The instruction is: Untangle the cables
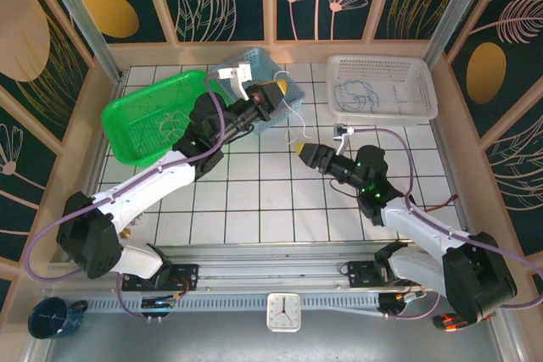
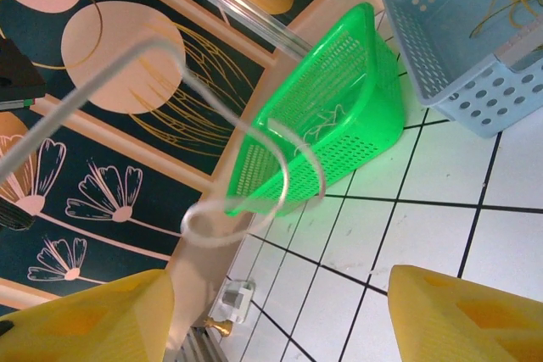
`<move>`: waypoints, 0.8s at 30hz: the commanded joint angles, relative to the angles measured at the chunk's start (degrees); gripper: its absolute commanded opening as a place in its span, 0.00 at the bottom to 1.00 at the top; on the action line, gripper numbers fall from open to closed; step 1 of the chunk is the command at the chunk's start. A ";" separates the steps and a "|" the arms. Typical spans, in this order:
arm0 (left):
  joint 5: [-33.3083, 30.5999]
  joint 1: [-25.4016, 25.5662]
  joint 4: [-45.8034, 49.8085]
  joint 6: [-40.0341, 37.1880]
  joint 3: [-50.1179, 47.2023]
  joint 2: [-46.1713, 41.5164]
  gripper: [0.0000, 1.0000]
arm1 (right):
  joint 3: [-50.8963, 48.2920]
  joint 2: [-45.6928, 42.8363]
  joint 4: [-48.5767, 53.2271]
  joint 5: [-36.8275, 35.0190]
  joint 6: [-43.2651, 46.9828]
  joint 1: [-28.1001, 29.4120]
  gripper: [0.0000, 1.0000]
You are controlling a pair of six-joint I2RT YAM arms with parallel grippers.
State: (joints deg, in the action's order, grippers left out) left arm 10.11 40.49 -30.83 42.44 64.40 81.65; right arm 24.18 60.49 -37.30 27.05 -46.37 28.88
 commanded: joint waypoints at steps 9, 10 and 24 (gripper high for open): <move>0.79 -0.17 -0.43 -0.33 1.34 -1.38 0.00 | 3.74 -0.47 -0.31 -1.56 1.74 4.13 0.77; 0.80 -0.19 -0.47 -0.32 1.25 -1.39 0.00 | 3.90 -0.49 -0.12 -1.86 1.75 4.49 0.77; -0.65 -0.22 -1.50 0.12 0.18 -2.71 0.00 | 3.81 5.13 0.32 -7.88 0.27 3.90 0.04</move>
State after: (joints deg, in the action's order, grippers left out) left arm 10.02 40.49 -30.63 42.48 64.40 81.10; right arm 27.70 64.84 -35.68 21.21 -45.87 33.19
